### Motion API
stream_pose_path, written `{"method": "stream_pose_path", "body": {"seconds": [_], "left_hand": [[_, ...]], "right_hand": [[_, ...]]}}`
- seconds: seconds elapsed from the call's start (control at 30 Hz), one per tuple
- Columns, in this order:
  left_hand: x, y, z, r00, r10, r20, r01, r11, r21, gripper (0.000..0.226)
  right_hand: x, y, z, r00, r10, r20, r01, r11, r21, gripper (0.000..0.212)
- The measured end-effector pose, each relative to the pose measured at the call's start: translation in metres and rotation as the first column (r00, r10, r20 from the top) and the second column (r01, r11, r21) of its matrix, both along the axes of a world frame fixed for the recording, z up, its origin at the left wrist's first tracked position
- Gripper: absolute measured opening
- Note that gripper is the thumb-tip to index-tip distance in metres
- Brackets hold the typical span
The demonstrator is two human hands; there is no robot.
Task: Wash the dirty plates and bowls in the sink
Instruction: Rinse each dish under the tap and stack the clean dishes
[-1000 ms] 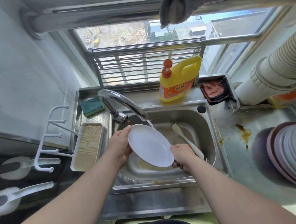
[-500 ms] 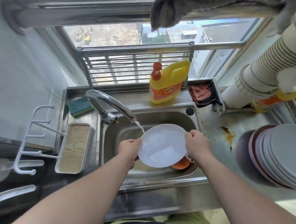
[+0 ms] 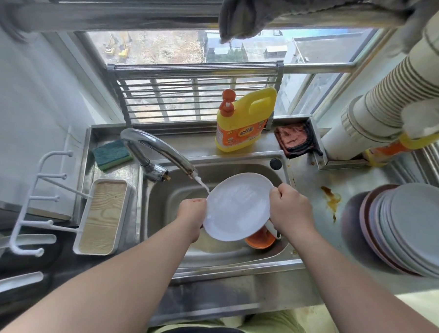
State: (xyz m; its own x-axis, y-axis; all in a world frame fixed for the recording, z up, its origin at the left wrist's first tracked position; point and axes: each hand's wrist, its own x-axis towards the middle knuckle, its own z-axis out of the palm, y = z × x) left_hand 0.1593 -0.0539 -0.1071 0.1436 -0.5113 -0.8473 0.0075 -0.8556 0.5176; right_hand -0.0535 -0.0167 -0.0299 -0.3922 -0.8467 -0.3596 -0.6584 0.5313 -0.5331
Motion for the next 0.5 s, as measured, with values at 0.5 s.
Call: {"method": "stream_pose_path", "body": {"seconds": [0.5], "left_hand": [[0.042, -0.029, 0.057, 1.000, 0.008, 0.000, -0.007, 0.981, -0.192, 0.012]], "right_hand": [[0.042, 0.005, -0.057, 0.988, 0.054, 0.147, -0.103, 0.930, 0.353, 0.031]]}}
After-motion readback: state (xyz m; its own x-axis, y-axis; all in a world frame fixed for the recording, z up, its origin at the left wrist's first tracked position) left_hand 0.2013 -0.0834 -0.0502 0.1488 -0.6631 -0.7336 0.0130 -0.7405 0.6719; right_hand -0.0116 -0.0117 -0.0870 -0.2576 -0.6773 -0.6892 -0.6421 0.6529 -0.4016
